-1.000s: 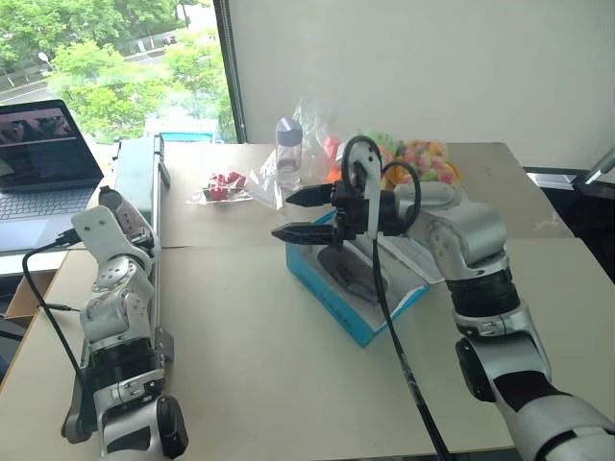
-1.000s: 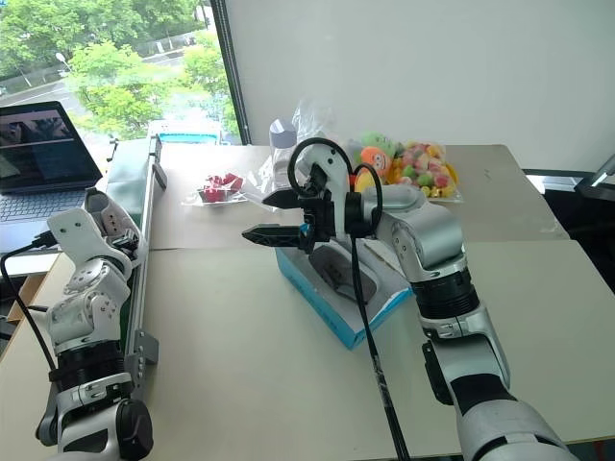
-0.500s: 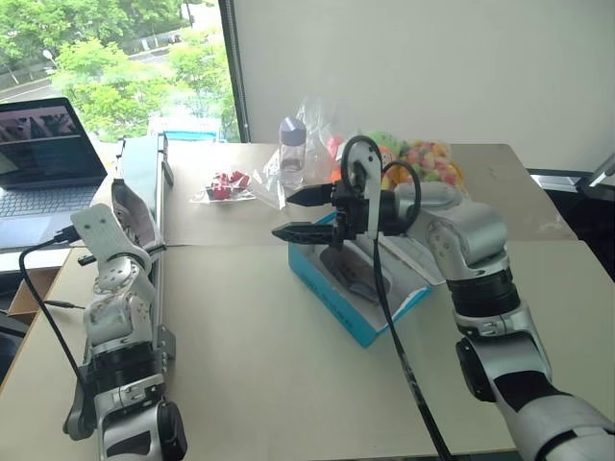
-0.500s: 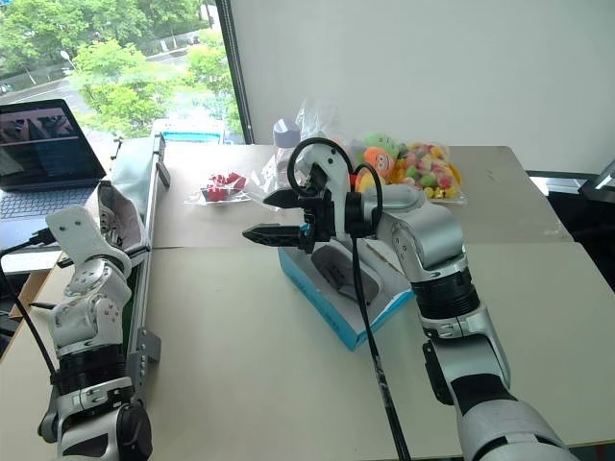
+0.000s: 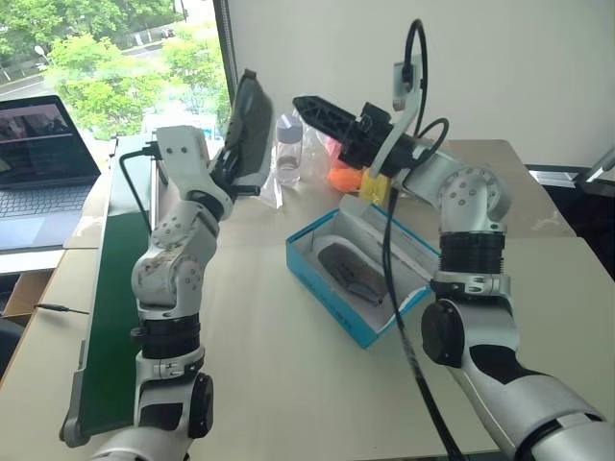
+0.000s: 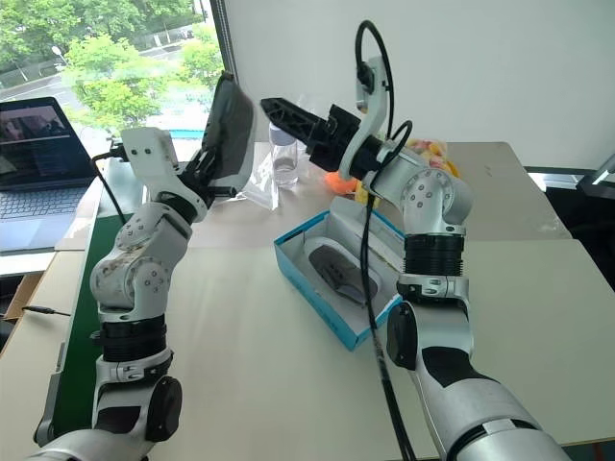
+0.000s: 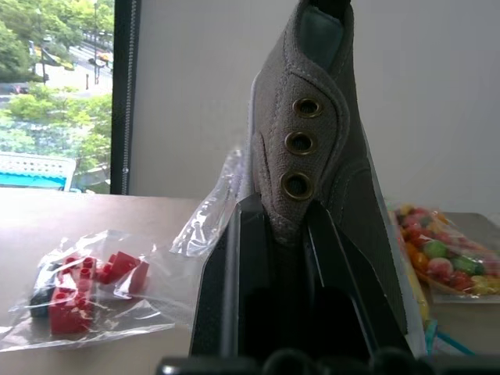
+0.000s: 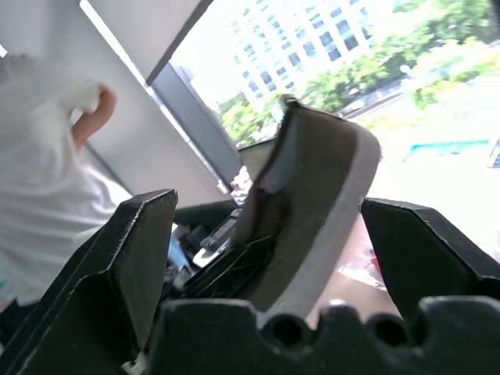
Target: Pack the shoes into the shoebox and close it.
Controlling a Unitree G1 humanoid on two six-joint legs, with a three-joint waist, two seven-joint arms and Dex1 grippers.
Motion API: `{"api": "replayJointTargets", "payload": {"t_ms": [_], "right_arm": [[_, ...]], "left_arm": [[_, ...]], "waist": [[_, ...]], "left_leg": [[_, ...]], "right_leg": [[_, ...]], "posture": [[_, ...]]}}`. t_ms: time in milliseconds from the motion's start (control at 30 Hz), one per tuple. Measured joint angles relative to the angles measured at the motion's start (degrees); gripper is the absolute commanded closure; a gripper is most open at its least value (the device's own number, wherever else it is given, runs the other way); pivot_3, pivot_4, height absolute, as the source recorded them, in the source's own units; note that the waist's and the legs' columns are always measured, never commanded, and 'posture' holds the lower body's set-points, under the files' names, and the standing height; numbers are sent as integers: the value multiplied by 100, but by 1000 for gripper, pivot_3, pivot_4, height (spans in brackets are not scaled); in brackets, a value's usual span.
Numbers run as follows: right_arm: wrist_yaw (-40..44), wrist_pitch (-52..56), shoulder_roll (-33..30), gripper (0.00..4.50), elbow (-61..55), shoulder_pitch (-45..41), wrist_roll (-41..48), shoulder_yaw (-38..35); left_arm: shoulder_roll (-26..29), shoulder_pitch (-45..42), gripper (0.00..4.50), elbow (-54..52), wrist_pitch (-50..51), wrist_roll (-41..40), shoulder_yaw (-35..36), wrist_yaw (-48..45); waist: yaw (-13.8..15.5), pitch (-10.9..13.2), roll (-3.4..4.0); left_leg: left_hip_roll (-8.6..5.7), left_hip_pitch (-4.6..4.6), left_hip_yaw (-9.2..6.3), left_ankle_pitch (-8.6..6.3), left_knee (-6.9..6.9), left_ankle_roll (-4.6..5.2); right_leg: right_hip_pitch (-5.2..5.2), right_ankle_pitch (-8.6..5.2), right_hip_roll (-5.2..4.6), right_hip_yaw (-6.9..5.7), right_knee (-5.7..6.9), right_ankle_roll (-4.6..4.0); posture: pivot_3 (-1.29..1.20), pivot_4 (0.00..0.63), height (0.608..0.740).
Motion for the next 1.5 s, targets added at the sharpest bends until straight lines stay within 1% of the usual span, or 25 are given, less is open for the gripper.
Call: {"api": "replayJointTargets", "payload": {"t_ms": [133, 233, 300, 367, 400, 467, 600, 633, 667, 900, 1067, 1133, 1167, 1233, 1333, 1367, 1500], "right_arm": [[-210, 101, 75, 0, 16, -27, 127, -44], [-298, 105, 61, 0, 16, -28, 235, -77], [-342, 105, 55, 0, 16, -28, 277, -76], [-401, 105, 35, 0, 16, -28, 279, -83], [-435, 105, 31, 252, 16, -28, 280, -84], [-473, 105, 29, 622, 27, -28, 289, -123], [-527, 104, 30, 2029, 87, -28, 292, -202], [-544, 102, 30, 2284, 109, -28, 292, -213], [-556, 101, 30, 2648, 135, -28, 292, -221], [-541, 98, 0, 2648, 194, -28, 285, -127], [-468, 97, -58, 2648, 206, -28, 282, -47], [-444, 97, -81, 2122, 206, -28, 280, -24], [-431, 97, -86, 1985, 206, -28, 280, -7], [-398, 97, -87, 1204, 206, -28, 280, 30], [-362, 92, -94, 241, 206, -28, 263, 101], [-361, 88, -99, 19, 211, -28, 236, 141], [-318, 70, -102, 19, 295, -26, 169, 241]], "left_arm": [[-253, -329, 4490, -24, 69, -71, -213, -6], [-352, -382, 4490, -25, 140, -132, -193, 60], [-643, -382, 4490, -25, 185, -259, -102, 220], [-722, -381, 4490, -29, 289, -280, -85, 280], [-753, -380, 4497, -40, 348, -298, -87, 287], [-801, -379, 4500, -55, 425, -376, -64, 320], [-934, -377, 4500, -144, 533, -499, 27, 436], [-949, -378, 4500, -153, 539, -517, 46, 452], [-957, -378, 4500, -154, 547, -549, 66, 473], [-717, -421, 4500, -153, 602, -589, 90, 480], [-720, -421, 4500, -153, 606, -601, 83, 486], [-729, -421, 4500, -153, 605, -601, 82, 489], [-728, -421, 4500, -152, 604, -600, 80, 489], [-726, -421, 4500, -149, 605, -597, 80, 496], [-725, -421, 4500, -148, 605, -600, 79, 507], [-730, -422, 4500, -149, 605, -605, 68, 506], [-749, -427, 4500, -161, 631, -641, 7, 511]], "waist": [[-30, 0, 0], [-41, 0, 0], [-23, 0, 0], [-18, 0, 0], [-18, 0, 0], [-19, 0, 0], [-21, 0, 0], [-24, 0, 0], [-24, 0, 0], [-24, 0, 0], [-18, 0, 0], [-17, 0, 0], [-17, 0, 0], [-17, 0, 0], [-18, 0, 0], [-19, 0, 0], [-19, 0, 0]], "left_leg": [[0, 1, 5, -3, 1, 11], [0, 1, 5, -2, 1, 12], [0, 0, 3, -2, 3, 13], [-1, 0, 4, -2, 4, 14], [-1, 0, 3, -2, 4, 14], [-2, 1, 3, -2, 4, 14], [-1, 0, 3, -2, 3, 15], [-1, 0, 3, -2, 3, 15], [-1, 0, 3, -2, 3, 15], [-1, 2, 3, -2, 4, 14], [-2, 1, 3, -2, 3, 15], [-2, 0, 3, -3, 3, 16], [-2, 0, 3, -3, 3, 17], [-2, 0, 3, -3, 3, 17], [-2, 1, 3, -3, 3, 16], [-2, 1, 3, -3, 4, 16], [-2, 2, 3, -3, 4, 16]], "right_leg": [[3, 2, 3, 6, 2, 8], [3, 2, 4, 7, 1, 11], [4, 2, 4, 7, 0, 12], [6, 2, 4, 7, 0, 14], [6, 2, 4, 7, 0, 16], [6, 1, 4, 8, 0, 17], [6, 2, 5, 8, 0, 17], [6, 2, 6, 9, 0, 17], [6, 2, 6, 8, 0, 17], [6, 2, 8, 11, 0, 17], [8, 2, 8, 11, 0, 17], [9, 2, 8, 11, 0, 18], [9, 2, 8, 11, 0, 18], [9, 2, 8, 11, 0, 18], [9, 2, 8, 11, 0, 18], [9, 2, 8, 12, 0, 18], [9, 2, 9, 13, 0, 18]], "posture": [[0, 150, 740], [0, 150, 740], [0, 150, 740], [0, 150, 740], [0, 150, 740], [0, 150, 740], [0, 150, 740], [0, 150, 740], [0, 150, 740], [0, 150, 740], [0, 150, 740], [0, 150, 740], [0, 150, 740], [0, 150, 740], [0, 150, 740], [0, 150, 740], [0, 150, 740]]}}
